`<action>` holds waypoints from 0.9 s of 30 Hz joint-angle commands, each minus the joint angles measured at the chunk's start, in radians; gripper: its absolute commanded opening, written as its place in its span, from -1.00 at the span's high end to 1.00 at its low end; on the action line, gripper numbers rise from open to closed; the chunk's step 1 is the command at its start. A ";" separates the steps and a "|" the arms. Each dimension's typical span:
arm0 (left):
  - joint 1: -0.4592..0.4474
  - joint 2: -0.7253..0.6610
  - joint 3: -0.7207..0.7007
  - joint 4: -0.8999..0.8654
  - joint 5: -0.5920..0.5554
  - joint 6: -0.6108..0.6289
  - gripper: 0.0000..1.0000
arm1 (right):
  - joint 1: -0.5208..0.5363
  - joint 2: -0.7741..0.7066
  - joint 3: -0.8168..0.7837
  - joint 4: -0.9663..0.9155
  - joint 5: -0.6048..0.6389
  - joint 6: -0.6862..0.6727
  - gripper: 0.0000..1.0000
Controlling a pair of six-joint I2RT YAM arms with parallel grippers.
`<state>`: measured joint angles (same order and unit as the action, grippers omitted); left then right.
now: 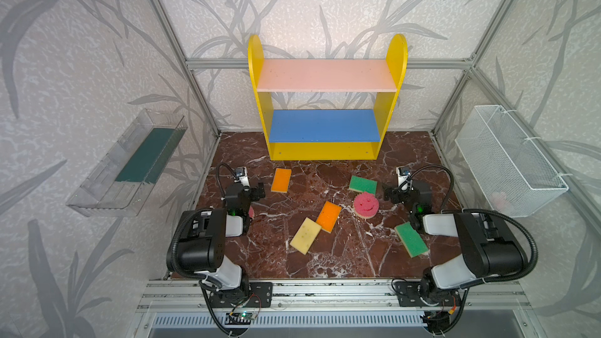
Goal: Arrange cleaning sponges on a shelf
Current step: Move the cleaning sponge to the center of the table.
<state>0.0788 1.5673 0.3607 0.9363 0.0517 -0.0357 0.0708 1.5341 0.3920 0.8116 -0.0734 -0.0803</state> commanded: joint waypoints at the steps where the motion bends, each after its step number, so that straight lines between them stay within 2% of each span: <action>1: 0.007 -0.021 0.034 -0.058 -0.001 -0.009 -0.98 | -0.003 -0.008 0.001 0.068 -0.021 -0.005 -0.98; 2: 0.007 -0.025 0.036 -0.070 -0.002 -0.009 -0.98 | -0.001 -0.032 -0.004 0.068 -0.021 -0.001 -0.98; 5: 0.008 -0.042 0.046 -0.071 -0.027 -0.021 -0.98 | -0.002 -0.187 0.110 -0.352 0.043 0.051 -0.98; 9: 0.002 -0.183 0.141 -0.357 -0.020 -0.006 -0.98 | 0.001 -0.306 0.126 -0.434 0.043 0.130 -0.98; 12: -0.017 -0.293 0.197 -0.522 0.008 -0.013 -0.98 | 0.012 -0.386 0.162 -0.580 0.046 0.178 -0.98; 15: -0.076 -0.375 0.290 -0.744 -0.013 -0.024 -0.98 | 0.059 -0.450 0.206 -0.734 0.074 0.219 -0.98; 18: -0.152 -0.450 0.337 -0.886 -0.041 -0.049 -0.98 | 0.111 -0.493 0.243 -0.861 0.073 0.272 -0.98; 24: -0.319 -0.544 0.361 -1.068 -0.137 -0.173 -0.98 | 0.243 -0.542 0.294 -1.089 0.094 0.283 -0.98; 27: -0.399 -0.560 0.352 -1.131 -0.215 -0.296 -0.98 | 0.296 -0.559 0.285 -1.166 0.087 0.299 -0.98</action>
<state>-0.2756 1.0245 0.7052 -0.0444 -0.0643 -0.1871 0.3347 0.9947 0.6640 -0.1967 0.0036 0.1921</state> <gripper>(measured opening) 0.991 0.991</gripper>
